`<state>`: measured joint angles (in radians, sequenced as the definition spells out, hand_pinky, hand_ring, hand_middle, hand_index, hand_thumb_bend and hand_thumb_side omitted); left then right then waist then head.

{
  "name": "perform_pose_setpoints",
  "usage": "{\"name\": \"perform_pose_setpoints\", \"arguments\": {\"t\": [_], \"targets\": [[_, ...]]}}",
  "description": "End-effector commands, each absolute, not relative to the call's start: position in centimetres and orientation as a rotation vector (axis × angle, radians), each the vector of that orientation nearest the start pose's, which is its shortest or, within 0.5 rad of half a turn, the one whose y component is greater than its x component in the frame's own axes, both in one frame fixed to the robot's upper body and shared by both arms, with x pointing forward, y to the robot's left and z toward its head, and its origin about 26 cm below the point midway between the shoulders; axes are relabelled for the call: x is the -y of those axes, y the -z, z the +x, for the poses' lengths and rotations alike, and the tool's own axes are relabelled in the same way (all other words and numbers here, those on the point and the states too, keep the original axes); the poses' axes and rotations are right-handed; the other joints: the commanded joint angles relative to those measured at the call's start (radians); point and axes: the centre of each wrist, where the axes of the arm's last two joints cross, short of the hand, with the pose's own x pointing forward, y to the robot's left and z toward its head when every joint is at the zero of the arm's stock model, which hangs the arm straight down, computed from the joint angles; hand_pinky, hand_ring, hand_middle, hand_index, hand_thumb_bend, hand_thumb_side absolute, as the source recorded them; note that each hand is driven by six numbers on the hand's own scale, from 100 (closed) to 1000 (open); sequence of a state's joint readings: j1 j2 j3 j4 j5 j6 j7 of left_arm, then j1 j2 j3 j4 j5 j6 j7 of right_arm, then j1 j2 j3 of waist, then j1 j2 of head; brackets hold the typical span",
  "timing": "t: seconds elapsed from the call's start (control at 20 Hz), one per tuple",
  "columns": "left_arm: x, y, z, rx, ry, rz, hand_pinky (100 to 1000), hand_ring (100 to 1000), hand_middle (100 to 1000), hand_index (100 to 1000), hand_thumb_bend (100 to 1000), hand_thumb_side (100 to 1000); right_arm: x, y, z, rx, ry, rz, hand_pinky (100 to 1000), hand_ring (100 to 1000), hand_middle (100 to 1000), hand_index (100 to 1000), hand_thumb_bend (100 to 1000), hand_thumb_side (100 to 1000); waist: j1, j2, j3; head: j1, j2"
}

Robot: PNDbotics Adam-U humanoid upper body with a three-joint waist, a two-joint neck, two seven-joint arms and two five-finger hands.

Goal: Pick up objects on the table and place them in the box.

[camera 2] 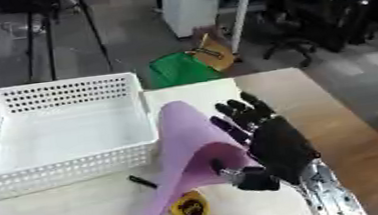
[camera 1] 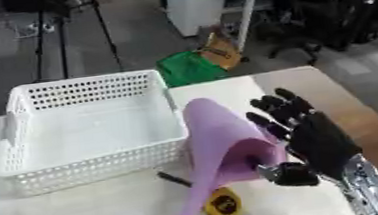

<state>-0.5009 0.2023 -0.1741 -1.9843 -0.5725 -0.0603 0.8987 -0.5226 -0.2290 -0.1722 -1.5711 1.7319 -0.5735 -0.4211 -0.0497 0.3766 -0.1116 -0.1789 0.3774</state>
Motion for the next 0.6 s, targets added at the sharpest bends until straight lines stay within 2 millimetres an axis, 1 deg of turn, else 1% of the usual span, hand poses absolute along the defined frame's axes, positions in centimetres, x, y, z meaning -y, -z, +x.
{"name": "perform_pose_setpoints", "arguments": {"t": [0.05, 0.25, 0.6], "targets": [[-17.61, -24.16, 30.58, -3.192, 0.528, -0.951, 708, 557, 481, 728, 100, 966, 28.77, -18.36, 38.13, -2.094, 1.431, 1.849, 912, 852, 872, 903, 307, 818, 0.002, -0.017, -0.001, -0.005, -0.005], [-17.64, -24.11, 30.57, -3.193, 0.527, -0.954, 708, 556, 481, 728, 100, 967, 29.04, -18.29, 37.92, -2.093, 1.423, 1.856, 915, 851, 871, 899, 303, 812, 0.0, -0.018, -0.002, -0.005, -0.01], [-17.61, -24.04, 30.56, -3.196, 0.526, -0.954, 708, 556, 481, 728, 100, 966, 28.68, -18.29, 38.37, -2.075, 1.427, 1.886, 919, 848, 867, 893, 286, 801, -0.001, -0.02, -0.001, -0.008, -0.011]]}}
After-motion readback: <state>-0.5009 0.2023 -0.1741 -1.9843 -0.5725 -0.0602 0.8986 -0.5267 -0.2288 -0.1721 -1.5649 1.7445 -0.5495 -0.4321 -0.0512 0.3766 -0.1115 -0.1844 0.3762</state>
